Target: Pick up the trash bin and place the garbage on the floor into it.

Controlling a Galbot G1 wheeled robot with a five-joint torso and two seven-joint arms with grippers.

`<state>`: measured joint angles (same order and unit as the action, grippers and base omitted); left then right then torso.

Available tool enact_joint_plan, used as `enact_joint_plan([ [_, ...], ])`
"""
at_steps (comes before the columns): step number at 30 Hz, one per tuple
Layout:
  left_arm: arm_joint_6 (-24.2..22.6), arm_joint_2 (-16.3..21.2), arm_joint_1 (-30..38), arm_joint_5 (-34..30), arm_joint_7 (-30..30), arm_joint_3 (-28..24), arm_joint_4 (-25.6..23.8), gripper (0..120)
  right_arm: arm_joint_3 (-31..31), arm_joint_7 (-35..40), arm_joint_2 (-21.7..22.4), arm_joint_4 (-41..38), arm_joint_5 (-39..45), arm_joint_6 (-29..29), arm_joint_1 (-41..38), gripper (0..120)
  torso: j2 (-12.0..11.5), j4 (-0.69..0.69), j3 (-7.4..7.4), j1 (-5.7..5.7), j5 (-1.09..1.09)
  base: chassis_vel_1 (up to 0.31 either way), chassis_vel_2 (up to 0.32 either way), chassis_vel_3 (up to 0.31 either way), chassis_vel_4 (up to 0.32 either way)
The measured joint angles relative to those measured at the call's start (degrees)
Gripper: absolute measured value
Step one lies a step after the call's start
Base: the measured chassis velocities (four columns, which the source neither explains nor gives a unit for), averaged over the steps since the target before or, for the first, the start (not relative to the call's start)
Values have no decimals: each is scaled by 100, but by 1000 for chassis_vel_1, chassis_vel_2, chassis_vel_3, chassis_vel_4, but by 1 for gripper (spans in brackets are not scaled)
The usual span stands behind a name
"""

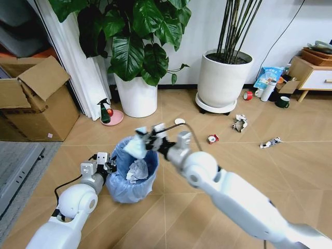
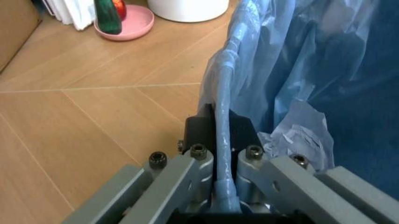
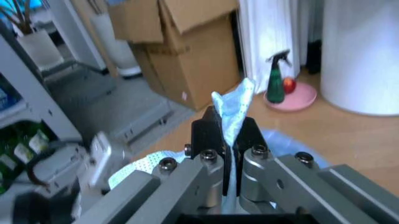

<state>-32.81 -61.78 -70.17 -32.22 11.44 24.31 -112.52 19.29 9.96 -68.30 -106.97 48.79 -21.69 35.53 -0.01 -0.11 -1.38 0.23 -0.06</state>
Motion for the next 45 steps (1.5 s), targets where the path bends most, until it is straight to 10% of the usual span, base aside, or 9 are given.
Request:
enact_joint_plan([
  [16, 2, -24, -35, -2, 19, 66, -107, 0, -41, 238, -116, 132, -127, -52, 91, 52, 0, -2, 1, -1, 2, 0, 0, 0, 0],
  [29, 73, -130, -208, 148, 21, 170, -247, 0, -2138, 286, 629, 269, -1638, -81, 1502, 99, 0, -4, 1, -1, 5, 0, 0, 0, 0],
  [45, 123, -216, -380, 296, 19, 173, -407, 0, -3152, 190, 655, 206, -1833, -70, 2507, 100, 1, -2, 2, -2, 2, -30, 30, 28, -31],
])
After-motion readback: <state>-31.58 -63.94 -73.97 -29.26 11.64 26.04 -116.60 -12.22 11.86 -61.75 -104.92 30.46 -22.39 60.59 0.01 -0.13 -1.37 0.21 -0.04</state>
